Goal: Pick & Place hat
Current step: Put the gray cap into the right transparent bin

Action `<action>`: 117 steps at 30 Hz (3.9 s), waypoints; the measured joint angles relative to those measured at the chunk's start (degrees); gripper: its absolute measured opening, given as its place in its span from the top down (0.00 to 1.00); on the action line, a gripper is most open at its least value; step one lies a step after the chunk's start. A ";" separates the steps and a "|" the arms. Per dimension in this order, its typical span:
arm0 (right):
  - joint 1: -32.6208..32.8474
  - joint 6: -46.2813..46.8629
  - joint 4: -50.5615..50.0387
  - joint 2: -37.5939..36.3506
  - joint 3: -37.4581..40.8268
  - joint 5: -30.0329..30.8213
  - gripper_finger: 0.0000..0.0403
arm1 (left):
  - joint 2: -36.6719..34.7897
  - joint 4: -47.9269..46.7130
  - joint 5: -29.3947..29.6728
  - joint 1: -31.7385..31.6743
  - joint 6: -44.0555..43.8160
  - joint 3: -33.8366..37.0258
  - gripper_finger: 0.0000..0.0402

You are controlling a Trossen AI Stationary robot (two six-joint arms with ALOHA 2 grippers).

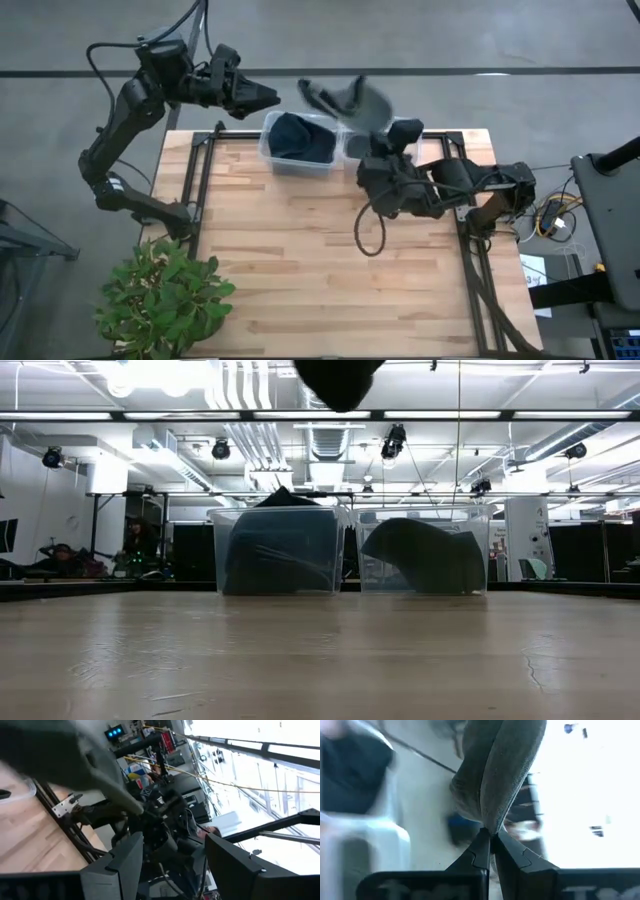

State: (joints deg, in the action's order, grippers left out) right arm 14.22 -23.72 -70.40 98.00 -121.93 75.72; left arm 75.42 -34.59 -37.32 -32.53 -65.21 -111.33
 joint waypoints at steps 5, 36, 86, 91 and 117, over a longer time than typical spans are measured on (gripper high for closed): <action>-3.42 -16.35 0.30 0.43 0.18 4.95 0.98 | 1.06 -0.61 2.56 1.40 -2.22 0.00 0.49; -9.17 -27.52 0.77 0.55 0.79 1.55 0.98 | 10.19 22.90 16.33 5.00 -13.37 13.33 0.49; -10.99 27.97 28.19 -13.45 -3.49 -34.88 0.50 | 7.22 38.67 26.71 3.74 14.34 12.08 0.99; -11.40 17.09 38.71 -12.17 -3.47 -34.59 0.50 | 7.21 40.81 25.65 4.14 14.64 12.13 0.99; -18.64 20.71 48.57 -5.73 -3.41 -41.50 0.66 | 5.07 41.47 21.93 5.01 16.50 12.20 0.99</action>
State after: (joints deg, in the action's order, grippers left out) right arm -4.42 -3.01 -21.83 92.26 -125.34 34.22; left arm 80.49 6.88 -15.39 -27.52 -48.71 -99.13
